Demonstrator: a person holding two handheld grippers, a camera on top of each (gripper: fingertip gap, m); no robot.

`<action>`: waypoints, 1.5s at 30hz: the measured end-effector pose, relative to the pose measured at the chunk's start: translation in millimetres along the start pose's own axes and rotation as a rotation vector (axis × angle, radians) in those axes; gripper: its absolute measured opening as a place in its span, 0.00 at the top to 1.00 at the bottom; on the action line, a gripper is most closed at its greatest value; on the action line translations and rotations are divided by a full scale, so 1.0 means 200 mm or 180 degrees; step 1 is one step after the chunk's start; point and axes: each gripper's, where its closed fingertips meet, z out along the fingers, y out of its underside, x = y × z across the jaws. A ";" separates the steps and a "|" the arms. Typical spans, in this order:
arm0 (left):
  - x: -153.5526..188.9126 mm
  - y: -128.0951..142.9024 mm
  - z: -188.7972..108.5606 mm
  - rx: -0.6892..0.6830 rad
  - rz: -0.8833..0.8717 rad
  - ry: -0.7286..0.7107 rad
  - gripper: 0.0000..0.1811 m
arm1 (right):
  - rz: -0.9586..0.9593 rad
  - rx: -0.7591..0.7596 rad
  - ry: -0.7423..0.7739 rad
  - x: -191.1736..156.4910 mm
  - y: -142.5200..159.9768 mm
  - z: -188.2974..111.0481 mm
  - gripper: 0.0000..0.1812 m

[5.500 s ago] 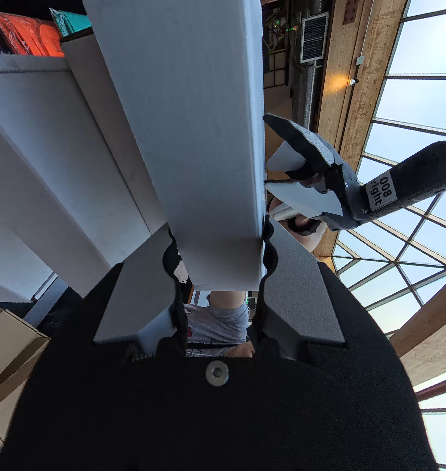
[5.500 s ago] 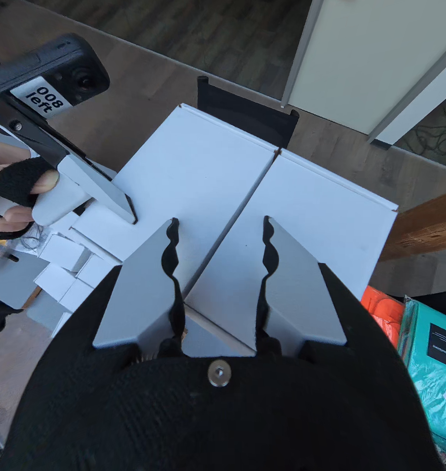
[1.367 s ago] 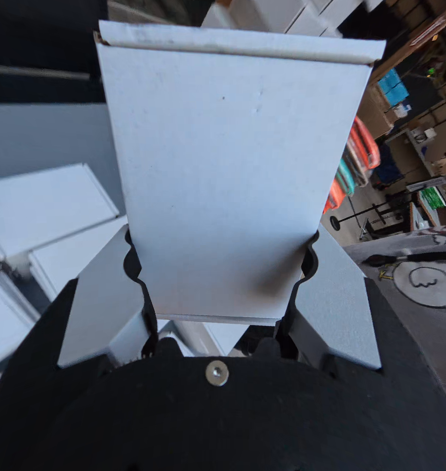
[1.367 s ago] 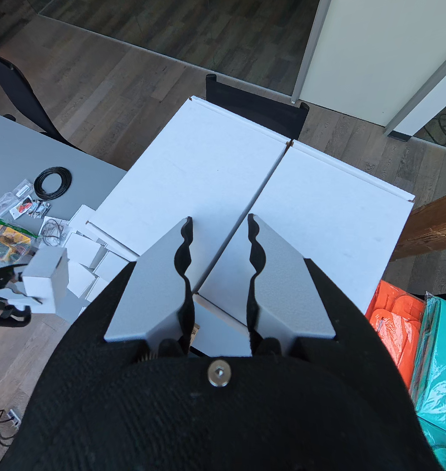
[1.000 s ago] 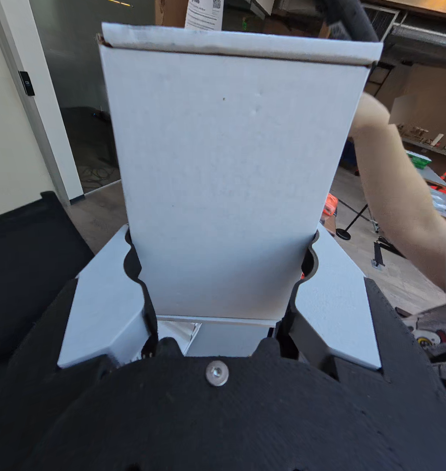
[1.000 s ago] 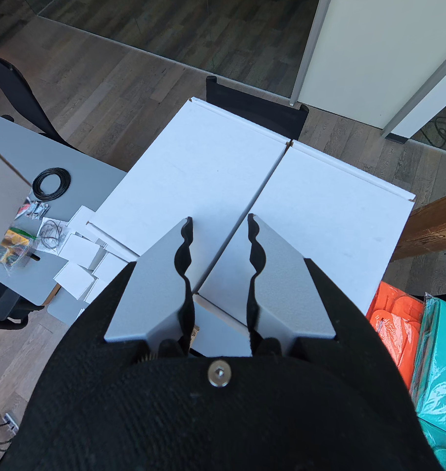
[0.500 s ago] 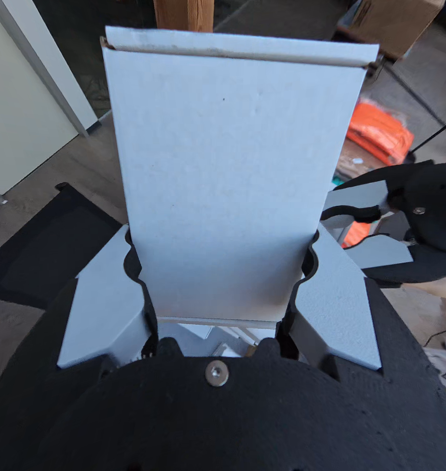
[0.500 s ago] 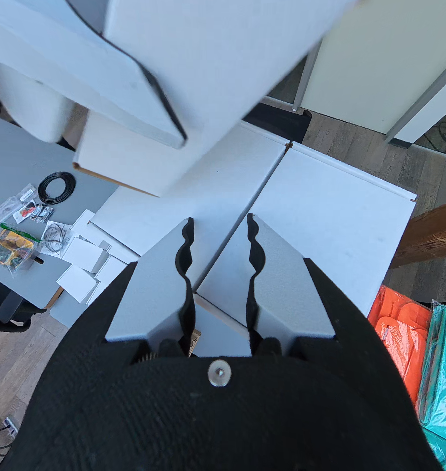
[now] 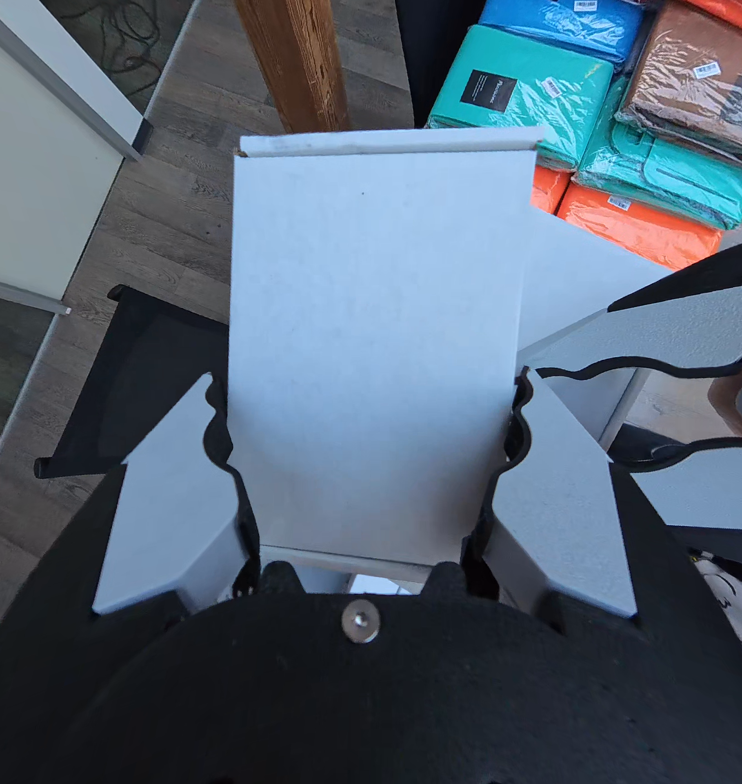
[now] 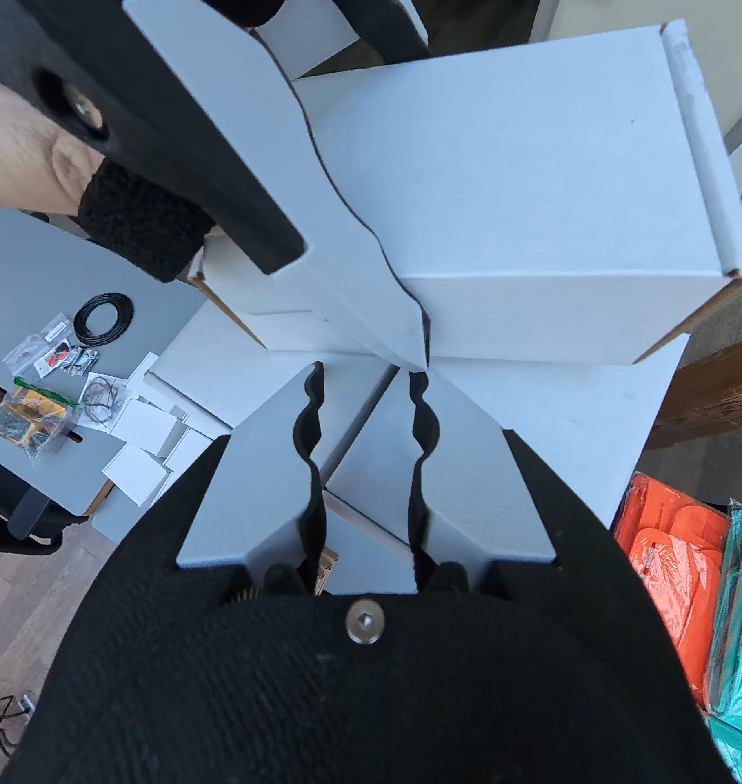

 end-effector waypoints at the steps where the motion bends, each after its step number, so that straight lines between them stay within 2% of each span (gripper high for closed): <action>1: 0.00 0.00 0.00 0.0035 -0.0008 -0.0019 0.27 | 0.0001 0.0012 -0.0002 0.00 0.00 0.00 0.78; 6: 0.01 -0.02 -0.01 0.0232 0.0069 -0.0132 0.29 | 0.0011 0.0012 -0.0047 0.01 0.00 -0.01 0.77; 10: 0.01 0.00 -0.02 0.0193 0.0069 -0.0156 0.29 | 0.0065 0.0027 -0.0203 -0.03 0.01 -0.02 0.75; 14: 0.03 0.00 -0.02 0.0147 0.0088 -0.0168 0.29 | 0.0069 0.0046 -0.0199 -0.03 0.01 -0.03 0.74; 23: 0.06 0.00 -0.01 -0.0021 0.0155 -0.0239 0.31 | 0.0081 -0.0037 -0.0239 -0.05 0.05 -0.07 0.66; 35: 0.07 -0.01 -0.01 -0.0053 0.0145 -0.0282 0.31 | 0.0131 -0.0030 -0.0308 -0.06 0.05 -0.08 0.62; 40: 0.06 0.01 -0.02 -0.0043 0.0127 -0.0268 0.31 | 0.0127 -0.0028 -0.0366 -0.08 0.04 -0.07 0.64; 45: 0.04 0.03 -0.03 -0.0024 0.0103 -0.0261 0.31 | 0.0200 0.0021 -0.0461 -0.11 0.03 -0.07 0.61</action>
